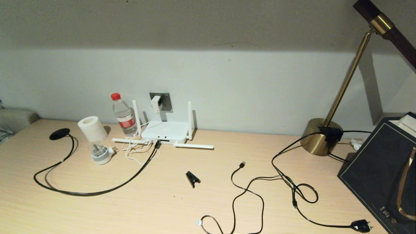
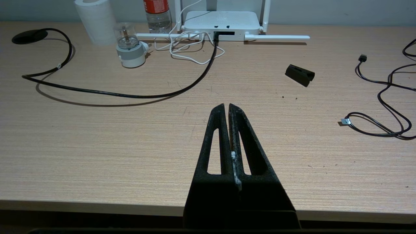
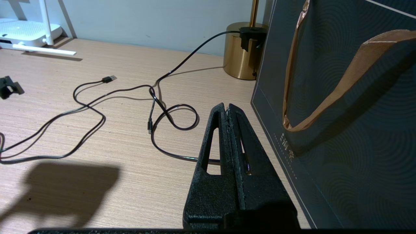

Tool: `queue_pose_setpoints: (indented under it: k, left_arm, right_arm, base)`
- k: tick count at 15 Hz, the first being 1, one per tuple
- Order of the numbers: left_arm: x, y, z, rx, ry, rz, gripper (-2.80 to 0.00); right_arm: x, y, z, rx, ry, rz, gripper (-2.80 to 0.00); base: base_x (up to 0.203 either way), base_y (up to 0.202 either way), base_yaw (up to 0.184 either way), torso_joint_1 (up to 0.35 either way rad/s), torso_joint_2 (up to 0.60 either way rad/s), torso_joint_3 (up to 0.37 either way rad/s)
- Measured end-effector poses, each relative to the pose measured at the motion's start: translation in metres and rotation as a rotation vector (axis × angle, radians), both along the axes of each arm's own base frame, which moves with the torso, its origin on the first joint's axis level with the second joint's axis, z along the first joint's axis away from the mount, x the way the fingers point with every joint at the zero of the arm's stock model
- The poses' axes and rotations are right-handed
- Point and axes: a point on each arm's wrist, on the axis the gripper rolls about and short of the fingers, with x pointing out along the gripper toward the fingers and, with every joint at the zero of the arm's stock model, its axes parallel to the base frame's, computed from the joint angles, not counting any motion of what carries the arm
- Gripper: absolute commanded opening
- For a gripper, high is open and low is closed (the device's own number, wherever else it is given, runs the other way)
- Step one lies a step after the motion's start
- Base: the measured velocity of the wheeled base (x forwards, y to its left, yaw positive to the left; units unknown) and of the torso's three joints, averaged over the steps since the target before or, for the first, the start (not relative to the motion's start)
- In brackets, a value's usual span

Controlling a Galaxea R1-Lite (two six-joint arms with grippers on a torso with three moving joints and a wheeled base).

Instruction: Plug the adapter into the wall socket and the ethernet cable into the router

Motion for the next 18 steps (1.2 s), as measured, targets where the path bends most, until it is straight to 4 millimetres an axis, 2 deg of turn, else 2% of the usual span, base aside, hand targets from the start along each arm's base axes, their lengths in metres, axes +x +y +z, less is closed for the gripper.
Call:
queue_pose_setpoints:
  k: [18]
  left_arm:
    - [0.0, 0.0001, 0.0005, -0.023, -0.005, 0.003, -2.8]
  right_arm:
    - [0.0, -0.0005, 0.0001, 0.026, 0.0, -0.021, -2.8]
  base:
    - [0.0, 0.0, 0.0, 0.0, 0.0, 0.0]
